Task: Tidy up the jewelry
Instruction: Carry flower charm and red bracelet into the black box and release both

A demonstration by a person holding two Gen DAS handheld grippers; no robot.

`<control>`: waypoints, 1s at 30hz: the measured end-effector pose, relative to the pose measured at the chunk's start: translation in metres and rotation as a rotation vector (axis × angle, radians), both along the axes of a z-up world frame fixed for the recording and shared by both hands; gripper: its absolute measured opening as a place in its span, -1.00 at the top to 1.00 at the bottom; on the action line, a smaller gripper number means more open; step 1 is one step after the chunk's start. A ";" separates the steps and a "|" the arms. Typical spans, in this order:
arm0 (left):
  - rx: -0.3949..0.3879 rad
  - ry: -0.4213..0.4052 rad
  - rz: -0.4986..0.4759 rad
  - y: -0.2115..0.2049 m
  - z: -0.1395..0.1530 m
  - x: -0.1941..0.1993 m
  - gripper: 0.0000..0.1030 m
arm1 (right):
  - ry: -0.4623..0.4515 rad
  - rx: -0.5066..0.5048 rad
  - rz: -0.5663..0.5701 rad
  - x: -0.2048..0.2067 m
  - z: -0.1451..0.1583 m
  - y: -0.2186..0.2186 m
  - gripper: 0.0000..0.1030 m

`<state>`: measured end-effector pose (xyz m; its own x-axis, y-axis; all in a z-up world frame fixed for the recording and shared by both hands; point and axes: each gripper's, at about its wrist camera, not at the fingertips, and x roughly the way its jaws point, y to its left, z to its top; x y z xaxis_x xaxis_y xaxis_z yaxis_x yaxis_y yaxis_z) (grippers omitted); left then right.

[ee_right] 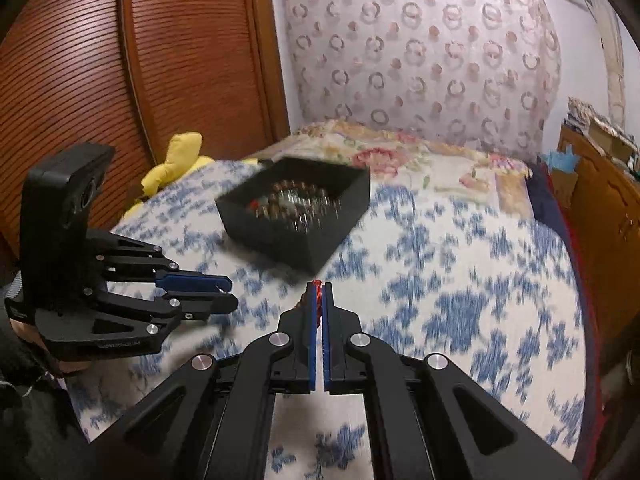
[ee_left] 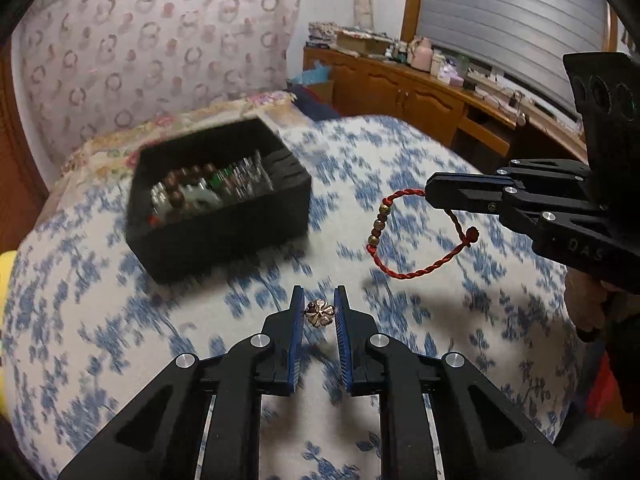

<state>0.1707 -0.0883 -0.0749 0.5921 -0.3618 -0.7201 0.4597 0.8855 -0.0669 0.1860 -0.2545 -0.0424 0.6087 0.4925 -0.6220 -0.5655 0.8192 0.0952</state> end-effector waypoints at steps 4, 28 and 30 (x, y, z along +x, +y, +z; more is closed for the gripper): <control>-0.003 -0.046 0.026 0.008 0.017 0.014 0.73 | -0.058 0.014 0.009 0.011 0.024 0.006 0.95; 0.006 -0.106 0.183 0.057 0.033 0.081 0.36 | -0.069 -0.037 0.043 0.108 0.026 0.078 0.93; 0.003 -0.112 0.199 0.060 0.034 0.077 0.14 | -0.070 -0.046 0.037 0.110 0.023 0.082 0.92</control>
<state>0.2482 -0.0278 -0.0411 0.7281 -0.2280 -0.6465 0.2806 0.9596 -0.0225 0.2962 -0.1726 -0.0198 0.6334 0.4877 -0.6008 -0.5997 0.8000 0.0172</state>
